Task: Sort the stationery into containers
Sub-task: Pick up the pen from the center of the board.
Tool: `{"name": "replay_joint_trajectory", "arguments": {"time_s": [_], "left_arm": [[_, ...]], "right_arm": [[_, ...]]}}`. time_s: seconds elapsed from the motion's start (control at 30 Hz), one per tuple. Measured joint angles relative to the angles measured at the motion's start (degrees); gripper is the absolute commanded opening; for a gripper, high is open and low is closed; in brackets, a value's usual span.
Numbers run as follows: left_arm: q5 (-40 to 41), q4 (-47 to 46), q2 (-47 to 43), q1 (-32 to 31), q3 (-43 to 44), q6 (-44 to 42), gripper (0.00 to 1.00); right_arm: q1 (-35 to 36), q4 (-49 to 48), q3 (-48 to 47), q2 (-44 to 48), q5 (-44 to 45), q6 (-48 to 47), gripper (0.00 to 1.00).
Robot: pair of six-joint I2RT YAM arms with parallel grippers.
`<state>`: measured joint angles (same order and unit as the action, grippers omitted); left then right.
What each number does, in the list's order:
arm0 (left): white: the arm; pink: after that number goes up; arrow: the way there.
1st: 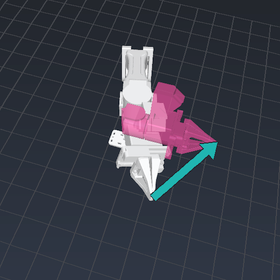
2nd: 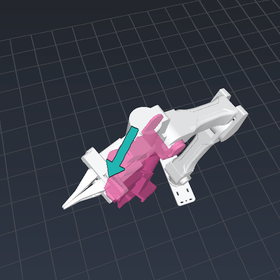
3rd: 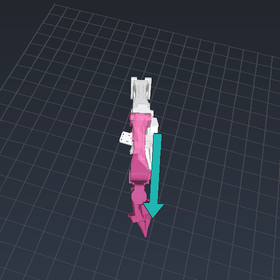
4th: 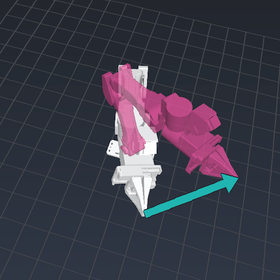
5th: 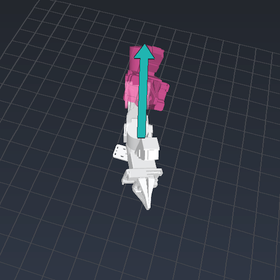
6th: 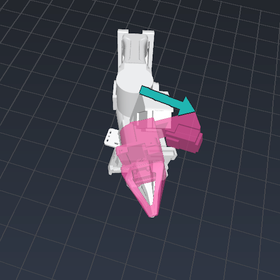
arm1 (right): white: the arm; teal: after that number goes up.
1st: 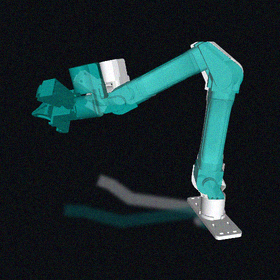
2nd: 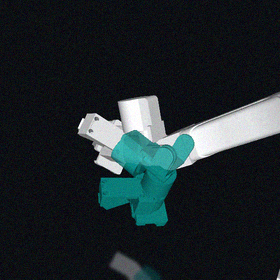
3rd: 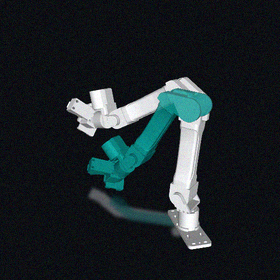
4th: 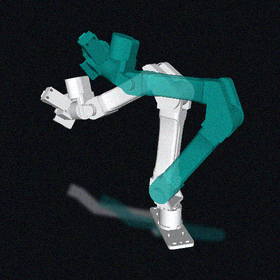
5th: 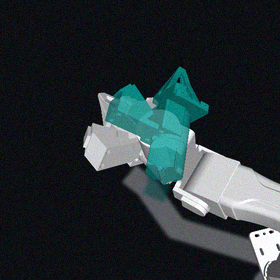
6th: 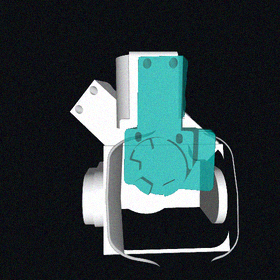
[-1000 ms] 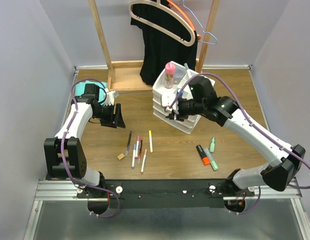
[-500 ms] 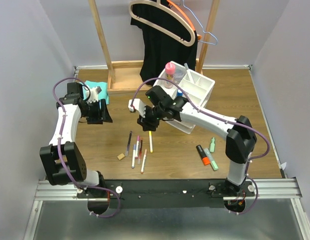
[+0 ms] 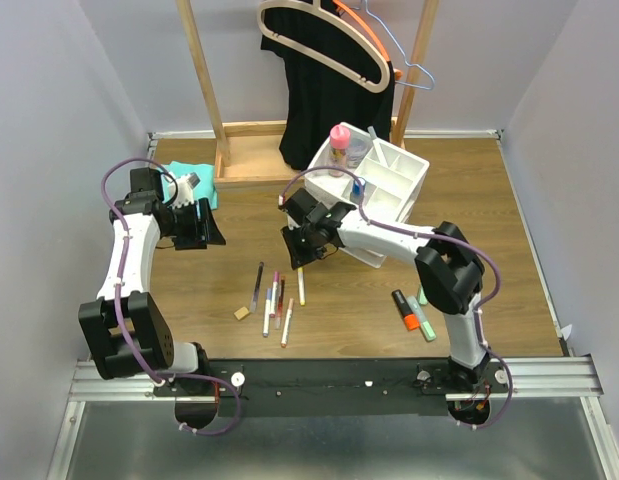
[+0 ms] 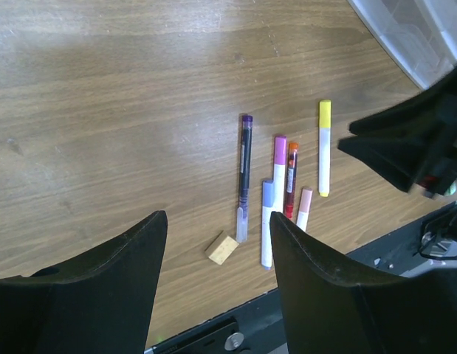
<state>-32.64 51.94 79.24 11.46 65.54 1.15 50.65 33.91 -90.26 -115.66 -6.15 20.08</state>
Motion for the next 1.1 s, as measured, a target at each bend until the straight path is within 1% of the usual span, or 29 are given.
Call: {"name": "replay_joint_trajectory", "arguments": {"time_s": [0.07,0.13,0.17,0.27,0.53,0.63,0.67,0.73,0.77,0.8,1.0,1.1], "left_arm": [[-0.59,-0.13,-0.55,0.26,-1.03,0.42,0.66],[-1.03,-0.17,-0.98,0.5,-1.73,0.63,0.66],[-1.14,-0.2,-1.18,0.59,-1.99,0.68,0.66],[-1.88,-0.28,-1.53,0.87,-2.56,0.74,0.67],[-3.61,-0.31,-1.51,1.88,-2.73,1.05,0.67],[-4.11,-0.37,-1.38,2.12,-2.73,1.16,0.67],[-4.24,-0.37,-1.29,2.21,-2.73,1.29,0.67],[-4.42,-0.37,-1.18,2.36,-2.73,1.38,0.67],[-4.48,-0.39,-1.11,2.4,-2.71,1.49,0.67],[-4.48,-0.42,-1.07,2.4,-2.71,1.55,0.67],[-4.5,-0.44,-0.28,2.4,-2.69,1.92,0.66],[-4.5,-0.42,0.04,2.4,-2.62,1.9,0.66]], "right_arm": [[0.02,0.96,-0.46,-2.4,1.73,2.71,0.4],[0.02,1.46,-0.66,-3.61,2.64,4.04,0.41],[0.02,1.81,-0.83,-4.09,3.02,4.59,0.44],[0.02,2.23,-1.75,-4.94,3.96,5.81,0.47],[0.31,2.32,-2.93,-7.21,5.35,7.15,0.47],[0.42,2.45,-3.58,-7.72,5.4,7.37,0.38],[0.42,2.43,-3.63,-7.78,5.4,7.41,0.31],[0.48,2.43,-3.69,-8.0,5.51,7.41,0.2],[0.68,2.43,-3.69,-8.07,5.55,7.37,0.06],[0.68,2.45,-3.69,-8.13,5.68,7.28,0.01],[1.33,2.12,-3.61,-7.93,6.36,6.56,0.01],[1.7,1.77,-2.49,-6.88,6.32,4.74,0.01]]}}
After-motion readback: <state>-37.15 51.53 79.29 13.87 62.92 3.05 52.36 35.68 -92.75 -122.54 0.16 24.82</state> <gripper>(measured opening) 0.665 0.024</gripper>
